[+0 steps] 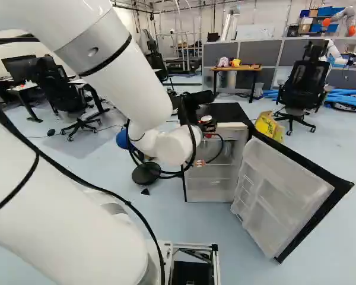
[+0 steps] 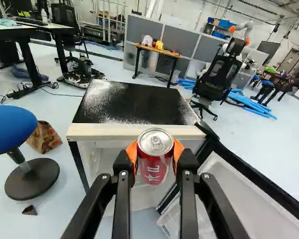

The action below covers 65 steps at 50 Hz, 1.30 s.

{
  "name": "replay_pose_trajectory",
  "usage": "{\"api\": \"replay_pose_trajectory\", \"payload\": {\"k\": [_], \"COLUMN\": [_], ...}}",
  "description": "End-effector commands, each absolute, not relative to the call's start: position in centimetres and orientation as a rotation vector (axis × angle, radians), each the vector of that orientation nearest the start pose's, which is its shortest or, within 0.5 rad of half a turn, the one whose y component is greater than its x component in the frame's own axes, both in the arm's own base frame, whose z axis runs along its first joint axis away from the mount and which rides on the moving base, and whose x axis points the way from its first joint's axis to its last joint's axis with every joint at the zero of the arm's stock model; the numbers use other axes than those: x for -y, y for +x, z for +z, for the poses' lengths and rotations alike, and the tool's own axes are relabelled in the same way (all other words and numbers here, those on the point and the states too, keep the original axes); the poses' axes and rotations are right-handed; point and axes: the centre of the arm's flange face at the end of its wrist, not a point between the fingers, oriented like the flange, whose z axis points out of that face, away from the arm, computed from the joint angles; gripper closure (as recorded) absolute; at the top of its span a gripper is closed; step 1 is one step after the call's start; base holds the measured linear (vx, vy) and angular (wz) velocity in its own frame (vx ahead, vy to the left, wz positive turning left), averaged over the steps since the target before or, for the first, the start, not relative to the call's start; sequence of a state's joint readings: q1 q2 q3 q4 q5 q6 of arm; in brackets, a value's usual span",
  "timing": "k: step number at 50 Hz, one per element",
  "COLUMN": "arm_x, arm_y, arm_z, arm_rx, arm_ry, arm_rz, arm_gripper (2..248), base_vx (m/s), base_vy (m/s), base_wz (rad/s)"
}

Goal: Grab a drink from the fridge

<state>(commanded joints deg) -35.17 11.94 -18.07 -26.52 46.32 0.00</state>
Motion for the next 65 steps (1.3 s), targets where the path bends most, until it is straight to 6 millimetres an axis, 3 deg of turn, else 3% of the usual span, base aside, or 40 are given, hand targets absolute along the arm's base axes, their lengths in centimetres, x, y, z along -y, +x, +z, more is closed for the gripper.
{"api": "replay_pose_trajectory", "payload": {"k": [65], "arm_x": [19.4], "arm_y": [42.5], "arm_z": [43.4], "arm_rx": [-0.131], "arm_ry": [-2.699], "arm_rz": [-2.038], "arm_gripper": [157], "base_vx": [0.0], "base_vy": [0.0], "base_wz": [0.0]}}
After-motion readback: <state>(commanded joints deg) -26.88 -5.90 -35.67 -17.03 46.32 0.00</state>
